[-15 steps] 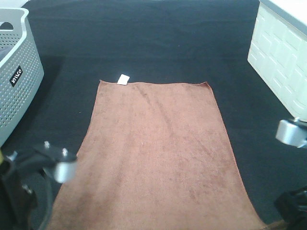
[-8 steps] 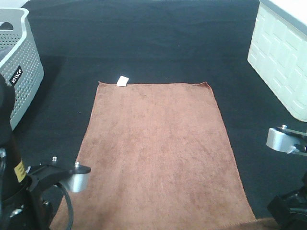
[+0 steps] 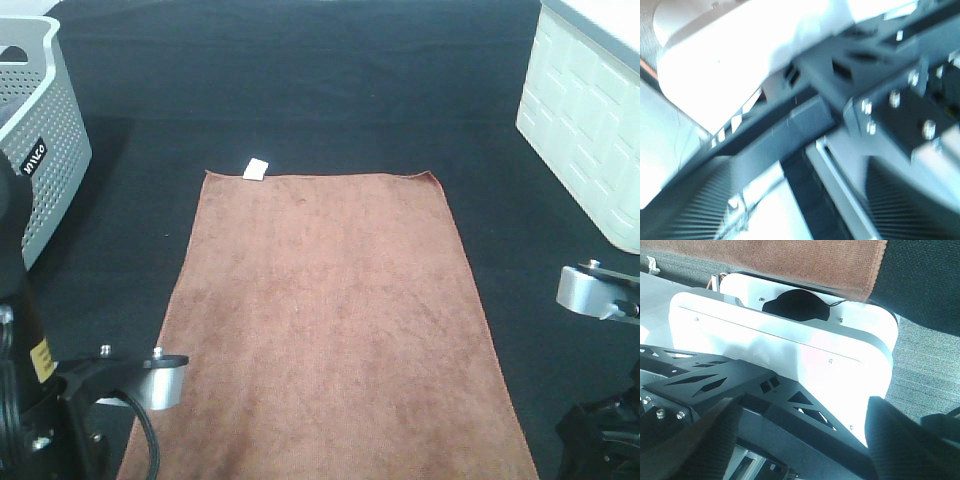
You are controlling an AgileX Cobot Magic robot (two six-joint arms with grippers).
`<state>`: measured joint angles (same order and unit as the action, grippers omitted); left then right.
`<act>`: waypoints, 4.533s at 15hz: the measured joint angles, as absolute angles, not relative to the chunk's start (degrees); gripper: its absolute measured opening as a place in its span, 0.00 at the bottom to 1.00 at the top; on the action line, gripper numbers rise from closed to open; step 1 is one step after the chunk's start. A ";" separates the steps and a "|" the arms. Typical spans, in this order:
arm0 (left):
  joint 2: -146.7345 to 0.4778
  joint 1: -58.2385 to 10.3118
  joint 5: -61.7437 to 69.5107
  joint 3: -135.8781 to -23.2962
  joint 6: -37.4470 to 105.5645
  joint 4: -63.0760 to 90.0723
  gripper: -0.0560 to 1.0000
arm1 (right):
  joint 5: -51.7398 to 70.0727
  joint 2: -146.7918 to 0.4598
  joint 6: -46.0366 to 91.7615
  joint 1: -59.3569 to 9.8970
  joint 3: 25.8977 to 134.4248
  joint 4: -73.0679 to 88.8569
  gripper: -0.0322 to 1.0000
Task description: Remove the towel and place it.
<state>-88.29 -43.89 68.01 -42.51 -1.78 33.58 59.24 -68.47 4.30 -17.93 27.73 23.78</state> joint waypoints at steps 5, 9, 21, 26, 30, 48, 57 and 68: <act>-88.35 -42.40 69.10 -52.25 1.66 26.87 0.78 | 58.16 -69.10 4.18 -16.33 36.55 20.91 0.70; -88.35 -32.37 65.49 -60.96 1.95 15.53 0.78 | 55.86 -72.99 7.39 -6.93 46.81 19.31 0.70; -107.14 -18.39 63.31 -82.91 5.90 11.12 0.78 | 50.13 -97.80 6.76 -6.53 70.93 21.60 0.69; -121.12 -14.50 65.89 -98.66 5.61 13.12 0.78 | 57.12 -114.76 8.82 -6.19 90.30 21.20 0.69; -133.38 -8.14 65.15 -109.38 8.82 18.56 0.78 | 59.59 -127.60 11.46 -6.13 104.74 21.14 0.69; -145.99 -11.52 52.65 -118.89 20.63 29.85 0.73 | 55.00 -143.53 13.01 -6.19 115.45 23.66 0.68; -146.62 -13.24 50.82 -118.89 20.91 26.30 0.07 | 48.07 -144.79 14.44 -7.33 115.68 20.86 0.03; -147.71 -13.24 45.44 -128.11 21.08 23.09 0.06 | 44.35 -146.28 14.50 -7.51 128.34 16.10 0.03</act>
<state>-147.71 -13.24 45.44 -128.11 21.08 23.09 44.35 -146.28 14.50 -7.51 128.34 16.10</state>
